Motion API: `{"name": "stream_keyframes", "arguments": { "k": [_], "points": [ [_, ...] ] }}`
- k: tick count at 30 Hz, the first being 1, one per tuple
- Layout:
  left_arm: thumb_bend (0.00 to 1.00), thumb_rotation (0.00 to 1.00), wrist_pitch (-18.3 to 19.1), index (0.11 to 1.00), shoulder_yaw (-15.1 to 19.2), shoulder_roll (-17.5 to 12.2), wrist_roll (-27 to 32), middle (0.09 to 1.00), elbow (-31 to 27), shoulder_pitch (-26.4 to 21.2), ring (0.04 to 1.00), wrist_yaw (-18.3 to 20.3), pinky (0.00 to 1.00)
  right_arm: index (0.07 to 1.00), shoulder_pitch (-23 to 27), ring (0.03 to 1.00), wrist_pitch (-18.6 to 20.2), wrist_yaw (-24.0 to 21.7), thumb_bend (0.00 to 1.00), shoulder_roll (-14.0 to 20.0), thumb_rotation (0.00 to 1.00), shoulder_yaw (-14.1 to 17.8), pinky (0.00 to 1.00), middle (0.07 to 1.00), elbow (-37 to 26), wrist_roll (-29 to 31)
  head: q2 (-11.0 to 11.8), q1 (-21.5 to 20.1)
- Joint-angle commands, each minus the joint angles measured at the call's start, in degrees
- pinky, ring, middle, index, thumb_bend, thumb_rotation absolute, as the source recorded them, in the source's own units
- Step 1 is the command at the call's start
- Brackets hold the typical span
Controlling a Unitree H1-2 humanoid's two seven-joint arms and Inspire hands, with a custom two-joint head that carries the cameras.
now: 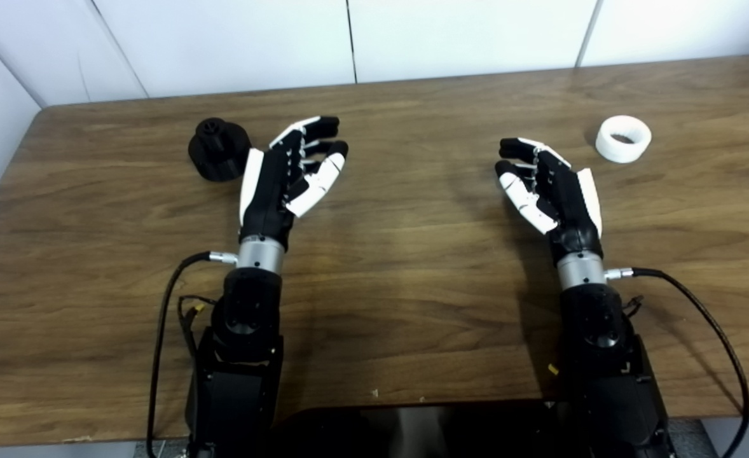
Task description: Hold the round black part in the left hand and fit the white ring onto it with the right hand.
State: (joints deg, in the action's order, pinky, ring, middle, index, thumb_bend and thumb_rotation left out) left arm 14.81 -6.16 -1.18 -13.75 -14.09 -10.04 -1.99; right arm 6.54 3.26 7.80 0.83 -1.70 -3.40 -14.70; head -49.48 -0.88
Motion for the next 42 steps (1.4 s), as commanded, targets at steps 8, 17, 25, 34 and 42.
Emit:
{"name": "stream_keyframes", "arguments": {
  "k": [8, 17, 25, 34, 42],
  "points": [
    [0.49, 0.45, -2.73, 0.776, -2.12, -8.62, -15.49, 0.819, -1.32, -4.88, 0.790, -0.83, 0.69, 0.724, 2.46, 0.680, -1.10, 0.00, 0.48, -0.03, 0.53, 0.38, 0.65, 0.740, -1.75, 0.47, -0.06, 0.20],
    [0.57, 0.51, -3.20, 0.857, -1.86, -14.16, -25.29, 0.926, 0.37, -5.57, 0.861, -0.80, 0.72, 0.720, 2.42, 0.674, -0.75, -0.04, 0.47, 0.11, 0.52, 0.40, 0.65, 0.738, -1.84, 0.26, -0.09, 0.32],
    [0.62, 0.59, -3.12, 0.931, -1.13, -18.12, -30.50, 0.998, 2.91, -5.41, 0.995, -0.84, 0.88, 0.720, 2.27, 0.666, -0.85, -0.18, 0.47, 0.30, 0.52, 0.50, 0.65, 0.737, -1.84, 0.48, -0.15, 0.59],
    [0.95, 0.73, -3.01, 1.000, 0.03, -22.72, -35.07, 1.000, 8.16, -5.85, 1.000, -1.39, 0.99, 0.724, 2.20, 0.672, -0.82, -0.57, 0.47, 0.21, 0.52, 0.67, 0.65, 0.742, -1.76, 1.03, -0.10, 0.91],
    [1.00, 0.76, -1.82, 1.000, 0.17, -26.13, -37.51, 1.000, 12.22, -7.24, 1.000, -0.20, 1.00, 0.723, 1.97, 0.664, -0.14, -0.58, 0.47, -0.11, 0.50, 0.86, 0.66, 0.743, -2.31, 1.11, -0.03, 1.16]
  ]
}}
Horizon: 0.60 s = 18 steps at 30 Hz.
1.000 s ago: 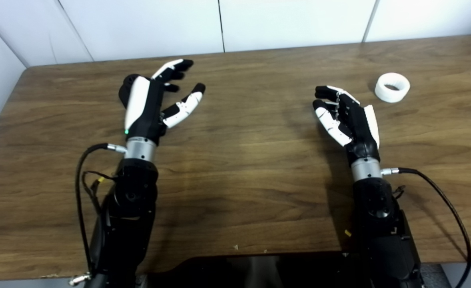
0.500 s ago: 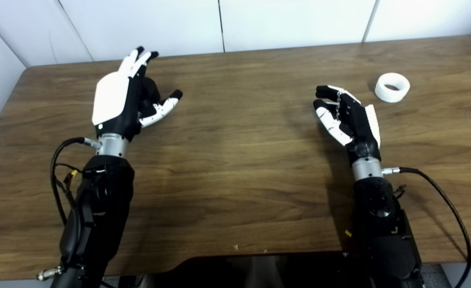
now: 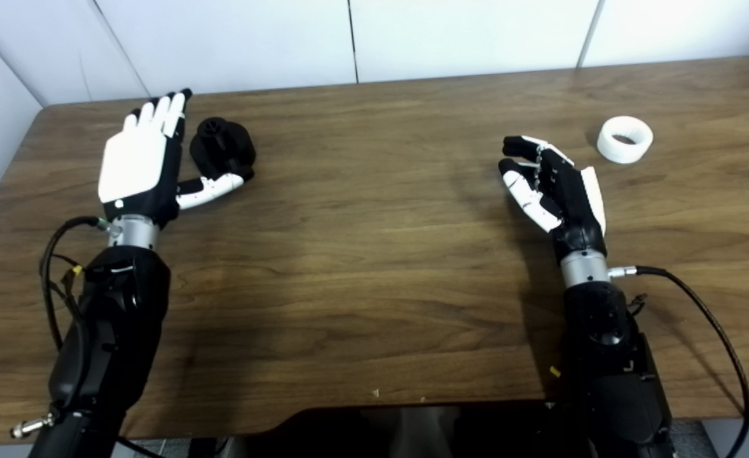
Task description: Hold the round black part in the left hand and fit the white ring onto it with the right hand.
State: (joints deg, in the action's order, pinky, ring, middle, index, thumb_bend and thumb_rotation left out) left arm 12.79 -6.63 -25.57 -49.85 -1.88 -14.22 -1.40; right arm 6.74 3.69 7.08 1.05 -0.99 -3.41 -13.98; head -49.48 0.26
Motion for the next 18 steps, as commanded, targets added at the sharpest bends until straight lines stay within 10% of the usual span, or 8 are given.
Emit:
{"name": "stream_keyframes", "arguments": {
  "k": [1, 18],
  "points": [
    [1.00, 0.76, 0.34, 1.000, 0.64, -1.94, -1.52, 1.000, 0.60, -3.26, 1.000, -0.76, 1.00, 0.723, 1.78, 0.664, -0.68, 0.18, 0.47, -0.30, 0.50, 0.15, 0.66, 0.743, -2.22, 0.29, -0.03, 0.02],
    [1.00, 0.73, 1.10, 1.000, 0.57, -3.24, -0.53, 1.000, 11.27, -7.04, 1.000, -1.37, 1.00, 0.727, 1.19, 0.683, -1.41, 0.07, 0.46, 0.24, 0.55, 0.35, 0.65, 0.738, -2.30, 0.03, -0.27, -0.03]
  ]
}}
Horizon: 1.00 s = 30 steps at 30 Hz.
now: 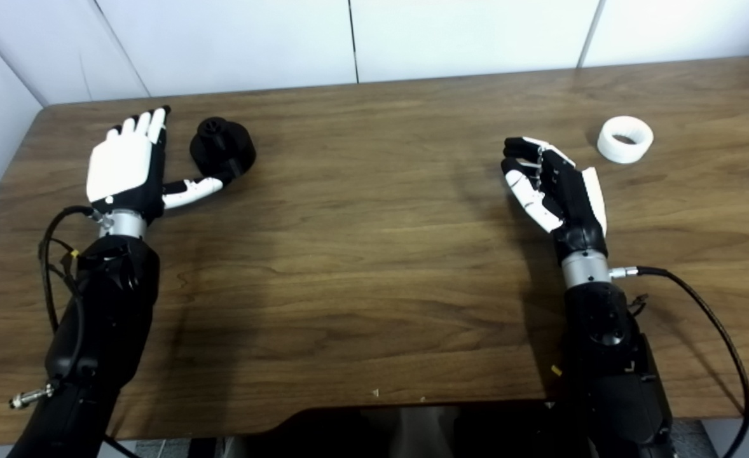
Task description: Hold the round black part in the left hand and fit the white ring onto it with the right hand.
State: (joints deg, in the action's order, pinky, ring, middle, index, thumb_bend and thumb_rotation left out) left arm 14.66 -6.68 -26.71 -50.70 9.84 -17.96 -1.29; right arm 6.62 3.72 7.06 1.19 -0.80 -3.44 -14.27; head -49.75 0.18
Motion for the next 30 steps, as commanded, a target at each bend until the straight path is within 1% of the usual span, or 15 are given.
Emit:
{"name": "stream_keyframes", "arguments": {
  "k": [1, 5, 17, 19, 23, 26, 30],
  "points": [
    [1.00, 0.73, -1.00, 1.000, 0.58, -2.18, 0.58, 1.000, 0.09, -3.44, 1.000, -1.61, 1.00, 0.726, 1.33, 0.682, -1.65, 0.13, 0.46, 0.10, 0.55, 0.15, 0.64, 0.737, -2.14, 0.35, -0.04, 0.07],
    [1.00, 0.73, -1.64, 1.000, 0.24, -2.35, 1.41, 1.000, 2.28, -4.21, 1.000, -2.08, 1.00, 0.725, 1.41, 0.679, -1.75, 0.24, 0.46, 0.19, 0.55, 0.05, 0.64, 0.735, -1.92, 0.08, -0.06, 0.02],
    [1.00, 0.74, -2.04, 1.000, -0.29, -2.68, 2.69, 1.000, 6.25, -5.79, 1.000, -1.61, 1.00, 0.728, 1.22, 0.685, -1.25, 0.09, 0.46, 0.26, 0.57, 0.03, 0.65, 0.738, -2.35, 0.10, -0.17, -0.20],
    [1.00, 0.74, -2.51, 1.000, -0.19, -2.51, 3.21, 1.000, 6.84, -5.98, 1.000, -1.88, 1.00, 0.727, 1.26, 0.684, -1.06, 0.09, 0.46, 0.22, 0.57, 0.05, 0.66, 0.740, -2.36, 0.13, -0.13, -0.26],
    [1.00, 0.72, -4.75, 1.000, 0.13, -2.09, 5.73, 1.000, 8.53, -6.47, 1.000, -2.90, 1.00, 0.726, 1.32, 0.682, -1.02, 0.08, 0.46, 0.25, 0.57, -0.06, 0.65, 0.737, -2.47, -0.07, -0.16, -0.46],
    [1.00, 0.71, -5.38, 1.000, -0.17, -1.94, 6.53, 1.000, 9.37, -6.74, 1.000, -3.36, 1.00, 0.726, 1.34, 0.682, -0.91, 0.03, 0.46, 0.30, 0.57, -0.08, 0.66, 0.742, -2.57, -0.14, -0.12, -0.16],
    [1.00, 0.71, -5.66, 1.000, -0.26, -1.47, 7.78, 1.000, 9.91, -6.90, 1.000, -3.06, 1.00, 0.727, 1.37, 0.688, -0.59, -0.16, 0.45, 0.37, 0.57, 0.01, 0.67, 0.749, -2.69, 0.05, -0.14, -0.03]
  ]
}}
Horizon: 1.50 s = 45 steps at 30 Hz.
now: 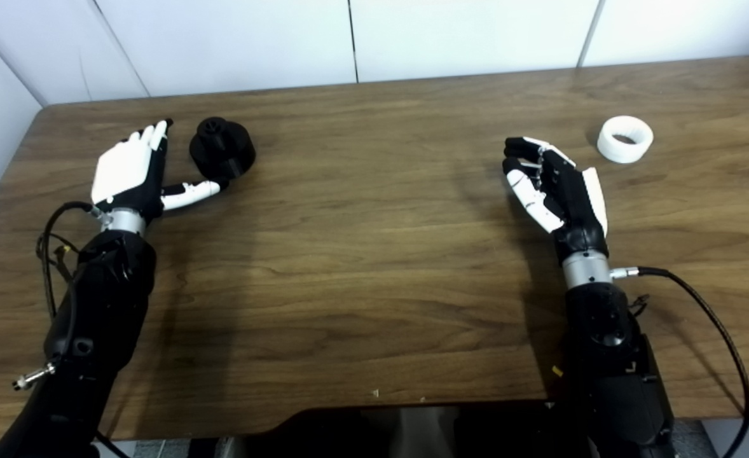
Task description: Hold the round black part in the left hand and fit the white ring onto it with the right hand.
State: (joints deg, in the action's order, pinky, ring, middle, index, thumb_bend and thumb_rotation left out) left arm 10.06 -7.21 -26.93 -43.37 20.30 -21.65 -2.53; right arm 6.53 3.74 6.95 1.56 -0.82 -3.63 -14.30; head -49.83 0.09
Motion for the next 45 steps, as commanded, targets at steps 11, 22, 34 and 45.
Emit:
{"name": "stream_keyframes", "arguments": {
  "k": [11, 22, 34, 45],
  "points": [
    [1.00, 0.68, -2.81, 1.000, -0.97, -1.34, 2.07, 1.000, 1.28, -4.16, 1.000, -2.15, 1.00, 0.727, 1.48, 0.680, -0.64, 0.07, 0.46, -0.30, 0.57, -0.12, 0.66, 0.745, -2.31, -0.05, 0.02, -0.51],
    [1.00, 0.68, -0.91, 1.000, -2.20, -1.00, 1.69, 1.000, 3.22, -5.83, 1.000, -1.12, 1.00, 0.729, 1.20, 0.677, 0.30, -0.07, 0.46, 0.06, 0.60, -0.13, 0.67, 0.749, -3.38, -0.69, -0.31, -1.02],
    [1.00, 0.65, 1.00, 0.979, -1.98, -0.07, 2.54, 1.000, 6.61, -7.31, 1.000, -3.01, 1.00, 0.730, 0.26, 0.691, 1.46, -0.82, 0.46, 0.47, 0.59, 0.26, 0.67, 0.755, -5.34, 0.27, -1.17, -0.55],
    [1.00, 0.61, 1.44, 0.949, -2.31, 1.01, 4.02, 1.000, 8.97, -8.73, 1.000, -3.32, 1.00, 0.733, -0.20, 0.688, 3.15, -0.96, 0.47, 0.52, 0.59, 0.27, 0.68, 0.754, -6.90, 0.29, -1.26, -1.42]
  ]
}}
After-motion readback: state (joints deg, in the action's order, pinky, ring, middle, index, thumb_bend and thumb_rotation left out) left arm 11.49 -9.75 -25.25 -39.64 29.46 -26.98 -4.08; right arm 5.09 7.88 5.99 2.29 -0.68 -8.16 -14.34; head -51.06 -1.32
